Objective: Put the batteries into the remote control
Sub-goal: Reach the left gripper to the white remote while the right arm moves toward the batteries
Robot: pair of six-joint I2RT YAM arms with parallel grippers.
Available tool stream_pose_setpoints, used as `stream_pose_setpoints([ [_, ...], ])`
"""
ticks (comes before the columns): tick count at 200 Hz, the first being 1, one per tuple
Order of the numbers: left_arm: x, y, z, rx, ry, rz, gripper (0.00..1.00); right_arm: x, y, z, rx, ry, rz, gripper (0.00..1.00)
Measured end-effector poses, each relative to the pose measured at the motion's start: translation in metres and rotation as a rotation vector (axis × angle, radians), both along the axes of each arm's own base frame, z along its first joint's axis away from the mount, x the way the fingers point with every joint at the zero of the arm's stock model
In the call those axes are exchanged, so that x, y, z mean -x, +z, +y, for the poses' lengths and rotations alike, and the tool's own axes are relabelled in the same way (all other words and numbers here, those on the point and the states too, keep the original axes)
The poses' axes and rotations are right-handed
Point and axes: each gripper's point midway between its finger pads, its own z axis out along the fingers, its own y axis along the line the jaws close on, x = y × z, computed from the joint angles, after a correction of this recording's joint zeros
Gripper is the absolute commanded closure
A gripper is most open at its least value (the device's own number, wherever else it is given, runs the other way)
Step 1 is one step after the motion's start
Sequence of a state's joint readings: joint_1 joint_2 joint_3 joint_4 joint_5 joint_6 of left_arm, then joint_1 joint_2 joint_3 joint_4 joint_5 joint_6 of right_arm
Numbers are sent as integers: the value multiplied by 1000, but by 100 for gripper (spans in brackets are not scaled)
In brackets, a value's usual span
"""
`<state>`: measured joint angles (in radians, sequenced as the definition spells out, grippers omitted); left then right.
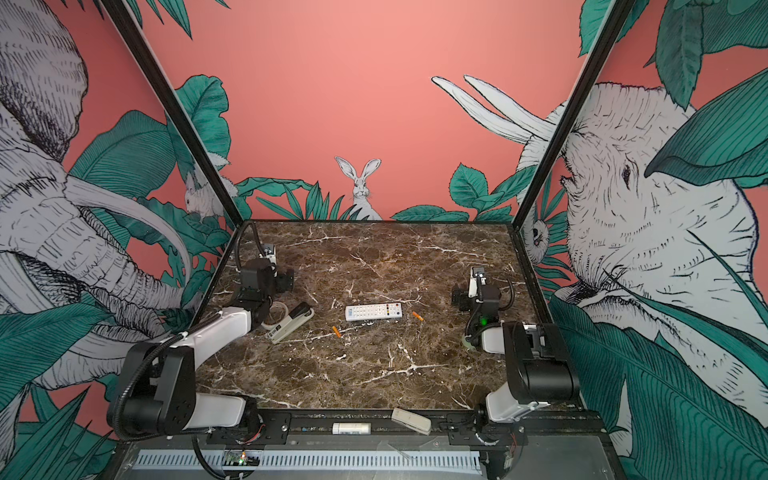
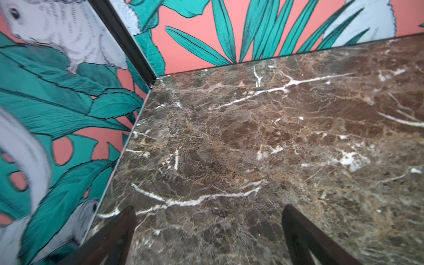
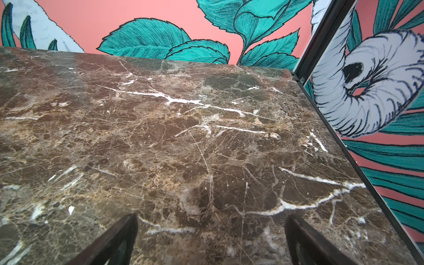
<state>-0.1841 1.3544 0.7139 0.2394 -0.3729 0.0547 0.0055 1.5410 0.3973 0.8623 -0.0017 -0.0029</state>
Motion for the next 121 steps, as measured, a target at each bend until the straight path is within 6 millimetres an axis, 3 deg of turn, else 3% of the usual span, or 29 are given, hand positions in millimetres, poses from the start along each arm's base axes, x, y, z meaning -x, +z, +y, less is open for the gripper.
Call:
stream_pose_setpoints([
  [41, 17, 38, -16, 40, 13, 3, 0, -3, -1, 5, 5, 26, 78, 1],
  [62, 31, 42, -34, 59, -34, 40, 0, -15, 36, 17, 23, 54, 57, 1],
  [91, 47, 35, -74, 88, -182, 147, 0, -22, 97, 42, 23, 100, 12, 1],
  [107, 60, 28, -105, 97, -300, 220, 0, -21, 114, 58, 15, 120, 37, 1],
  [121, 73, 21, -136, 102, -419, 284, 0, -15, 118, 76, 0, 151, 86, 1],
])
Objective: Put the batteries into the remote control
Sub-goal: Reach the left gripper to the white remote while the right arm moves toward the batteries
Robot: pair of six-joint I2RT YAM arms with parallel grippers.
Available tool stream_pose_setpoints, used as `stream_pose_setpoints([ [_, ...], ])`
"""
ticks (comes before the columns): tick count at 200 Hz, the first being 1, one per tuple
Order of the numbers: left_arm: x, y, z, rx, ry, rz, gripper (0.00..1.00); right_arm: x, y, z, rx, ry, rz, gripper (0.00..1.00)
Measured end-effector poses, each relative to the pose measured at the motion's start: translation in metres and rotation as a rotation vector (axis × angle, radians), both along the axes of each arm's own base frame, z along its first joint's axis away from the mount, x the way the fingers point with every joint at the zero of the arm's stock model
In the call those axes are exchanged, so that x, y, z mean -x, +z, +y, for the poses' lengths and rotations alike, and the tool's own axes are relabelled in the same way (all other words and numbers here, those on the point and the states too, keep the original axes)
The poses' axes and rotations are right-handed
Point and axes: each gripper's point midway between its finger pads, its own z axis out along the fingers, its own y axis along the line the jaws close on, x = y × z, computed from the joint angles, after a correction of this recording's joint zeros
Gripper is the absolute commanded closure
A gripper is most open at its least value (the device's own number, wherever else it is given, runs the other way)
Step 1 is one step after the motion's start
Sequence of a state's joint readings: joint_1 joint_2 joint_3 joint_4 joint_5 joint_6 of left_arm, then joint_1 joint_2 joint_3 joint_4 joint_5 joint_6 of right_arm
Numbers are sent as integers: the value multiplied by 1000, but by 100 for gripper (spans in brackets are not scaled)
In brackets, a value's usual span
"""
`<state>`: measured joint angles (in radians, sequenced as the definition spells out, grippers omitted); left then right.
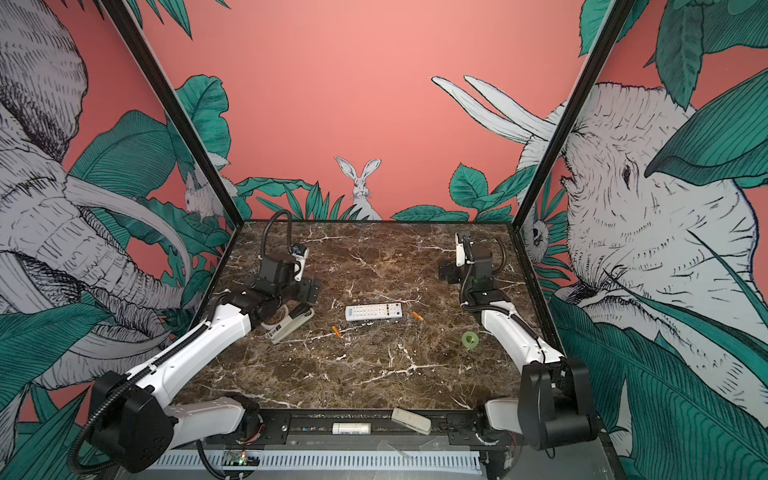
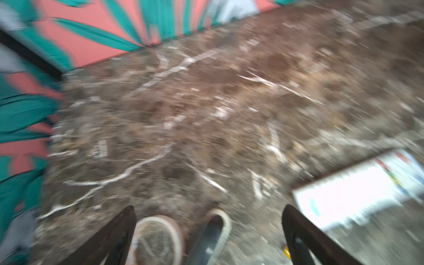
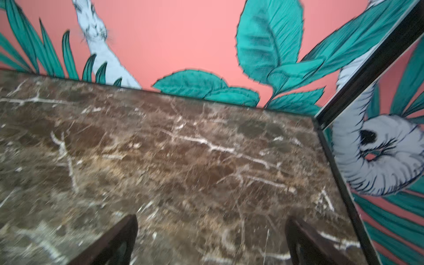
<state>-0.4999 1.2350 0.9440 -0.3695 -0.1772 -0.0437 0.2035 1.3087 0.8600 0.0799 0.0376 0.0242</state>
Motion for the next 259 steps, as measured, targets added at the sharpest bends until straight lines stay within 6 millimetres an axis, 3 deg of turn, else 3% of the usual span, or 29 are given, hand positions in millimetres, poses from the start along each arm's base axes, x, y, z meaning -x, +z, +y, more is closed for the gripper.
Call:
stream_pose_setpoints([
  [28, 36, -23, -60, -5, -269, 143, 0, 33, -13, 29, -13, 51, 140, 1],
  [68, 70, -53, -112, -85, -554, 287, 0, 99, -22, 61, -70, 121, 237, 1],
  [95, 75, -68, -130, -139, -665, 320, 0, 147, -37, 73, -90, 163, 281, 1],
  [124, 64, -80, -143, -200, -741, 314, 1, 179, -56, 59, -102, 121, 345, 1],
  [162, 49, -99, -158, -275, -819, 316, 1, 201, -56, 44, -125, 84, 358, 1],
  [215, 34, -130, -179, -385, -873, 316, 1, 212, -55, 36, -130, 72, 365, 1],
  [259, 27, -149, -196, -432, -910, 315, 12, 215, -57, 34, -134, 62, 379, 1],
])
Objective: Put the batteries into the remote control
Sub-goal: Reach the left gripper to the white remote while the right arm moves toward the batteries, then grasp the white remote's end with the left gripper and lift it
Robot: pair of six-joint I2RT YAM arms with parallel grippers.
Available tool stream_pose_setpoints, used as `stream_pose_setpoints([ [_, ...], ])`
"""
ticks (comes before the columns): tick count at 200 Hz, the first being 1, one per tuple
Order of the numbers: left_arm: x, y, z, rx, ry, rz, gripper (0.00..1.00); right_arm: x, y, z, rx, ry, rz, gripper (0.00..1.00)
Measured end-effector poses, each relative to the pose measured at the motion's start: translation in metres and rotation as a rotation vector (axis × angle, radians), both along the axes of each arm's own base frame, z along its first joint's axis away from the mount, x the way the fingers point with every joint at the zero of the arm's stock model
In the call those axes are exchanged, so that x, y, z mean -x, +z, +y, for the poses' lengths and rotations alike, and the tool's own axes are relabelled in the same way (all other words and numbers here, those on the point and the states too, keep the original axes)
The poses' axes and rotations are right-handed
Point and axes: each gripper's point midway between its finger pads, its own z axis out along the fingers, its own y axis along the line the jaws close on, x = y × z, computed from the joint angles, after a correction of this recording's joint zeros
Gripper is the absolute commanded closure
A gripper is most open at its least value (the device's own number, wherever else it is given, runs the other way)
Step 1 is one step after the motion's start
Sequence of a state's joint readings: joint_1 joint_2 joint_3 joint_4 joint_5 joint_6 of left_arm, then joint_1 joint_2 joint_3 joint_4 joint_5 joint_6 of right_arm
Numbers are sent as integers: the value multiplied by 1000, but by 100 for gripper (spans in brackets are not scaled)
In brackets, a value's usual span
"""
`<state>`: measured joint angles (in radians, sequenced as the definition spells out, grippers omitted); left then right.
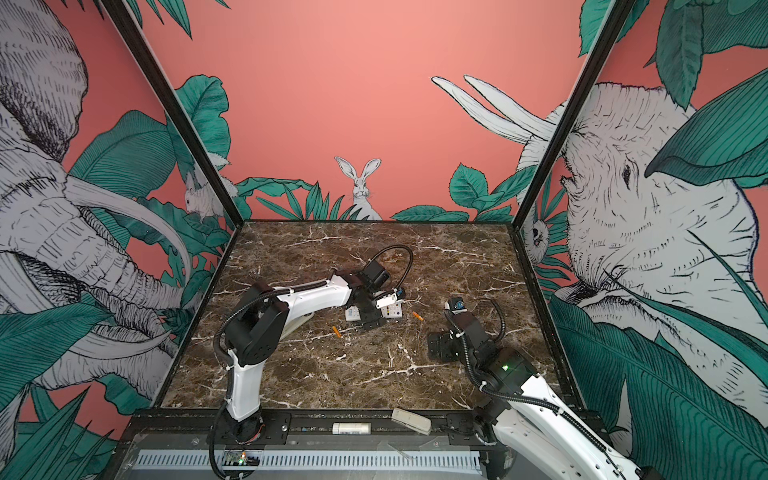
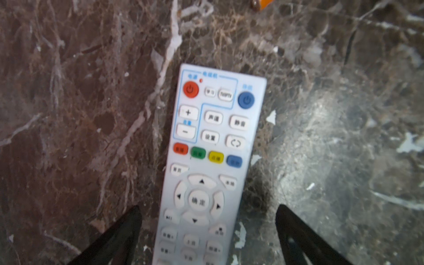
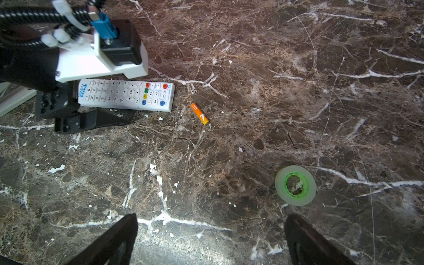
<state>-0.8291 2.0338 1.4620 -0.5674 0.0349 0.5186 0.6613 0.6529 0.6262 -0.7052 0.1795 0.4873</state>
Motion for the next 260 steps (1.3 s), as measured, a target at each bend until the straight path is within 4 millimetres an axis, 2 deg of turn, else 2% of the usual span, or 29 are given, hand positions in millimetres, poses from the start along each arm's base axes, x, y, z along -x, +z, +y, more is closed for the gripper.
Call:
stream_pose_setpoints([
  [35, -6, -3, -18, 5, -22, -21, 15, 2, 3, -2, -10, -4, -8, 1],
  [79, -6, -6, -38, 19, -50, -13, 26, 3, 4, -2, -16, -4, -13, 1],
  [124, -4, -7, -42, 27, -56, 0, 45, 4, -1, -3, -11, -5, -4, 1],
  [162, -4, -6, -43, 32, -48, 4, 50, 5, -3, -3, -7, -3, 2, 1],
  [189, -13, -2, -41, 51, 25, 19, 51, 5, -6, -2, -11, 0, 3, 1],
  [209, -30, 5, -34, 83, 122, 36, 53, 7, -14, -2, -3, 5, 23, 1],
  [233, -55, 9, -15, 113, 274, 53, 55, 8, -21, 1, -2, 15, 39, 1],
  [260, -75, 8, 13, 126, 455, 92, 55, 6, -26, 6, -10, 27, 54, 1],
])
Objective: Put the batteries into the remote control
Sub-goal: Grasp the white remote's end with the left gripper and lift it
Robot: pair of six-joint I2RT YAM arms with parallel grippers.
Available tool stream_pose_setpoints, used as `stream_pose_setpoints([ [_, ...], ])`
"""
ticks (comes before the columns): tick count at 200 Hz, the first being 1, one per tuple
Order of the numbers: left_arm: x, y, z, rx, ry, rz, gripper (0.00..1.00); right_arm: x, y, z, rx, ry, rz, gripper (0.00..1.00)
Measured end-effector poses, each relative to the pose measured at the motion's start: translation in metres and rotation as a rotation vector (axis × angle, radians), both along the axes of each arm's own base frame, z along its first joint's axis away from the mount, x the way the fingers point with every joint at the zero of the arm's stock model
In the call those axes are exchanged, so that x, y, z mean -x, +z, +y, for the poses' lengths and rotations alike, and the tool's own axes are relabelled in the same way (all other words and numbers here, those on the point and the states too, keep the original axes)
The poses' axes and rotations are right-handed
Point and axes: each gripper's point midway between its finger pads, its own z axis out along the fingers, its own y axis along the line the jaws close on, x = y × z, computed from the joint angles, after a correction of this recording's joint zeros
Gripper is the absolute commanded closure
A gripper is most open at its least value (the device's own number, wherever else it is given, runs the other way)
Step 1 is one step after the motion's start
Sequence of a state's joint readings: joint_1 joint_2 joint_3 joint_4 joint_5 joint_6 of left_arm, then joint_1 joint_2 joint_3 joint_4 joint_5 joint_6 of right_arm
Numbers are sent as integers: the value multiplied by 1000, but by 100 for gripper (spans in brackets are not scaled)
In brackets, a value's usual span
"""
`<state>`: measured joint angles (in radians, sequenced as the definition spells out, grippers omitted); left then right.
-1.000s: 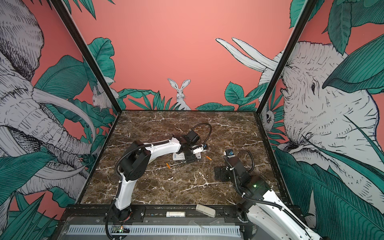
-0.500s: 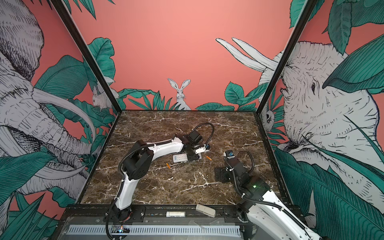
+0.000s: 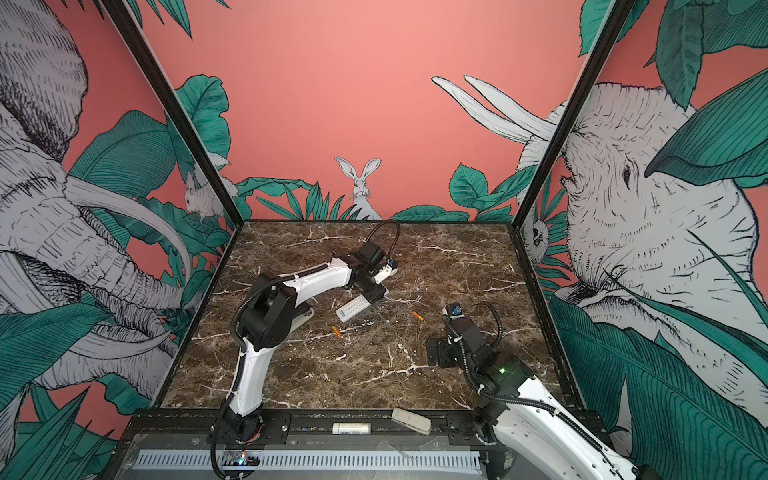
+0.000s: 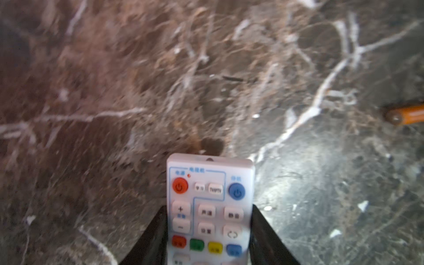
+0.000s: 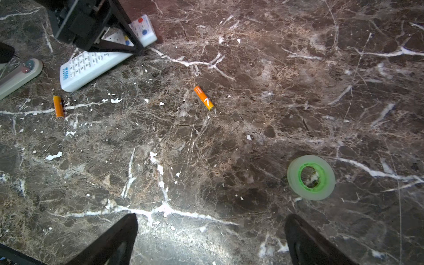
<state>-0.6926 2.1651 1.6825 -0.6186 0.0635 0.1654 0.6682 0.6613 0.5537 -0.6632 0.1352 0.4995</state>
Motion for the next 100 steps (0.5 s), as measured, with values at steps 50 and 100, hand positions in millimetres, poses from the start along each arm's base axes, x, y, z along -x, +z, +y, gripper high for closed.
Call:
stream_pose_setpoints([
  [50, -22, -8, 40, 93, 323, 119, 56, -11, -11, 22, -19, 37, 35, 1],
  [100, -17, 16, 33, 227, 392, 149, 57, -23, -26, 56, -52, 105, 69, 1],
])
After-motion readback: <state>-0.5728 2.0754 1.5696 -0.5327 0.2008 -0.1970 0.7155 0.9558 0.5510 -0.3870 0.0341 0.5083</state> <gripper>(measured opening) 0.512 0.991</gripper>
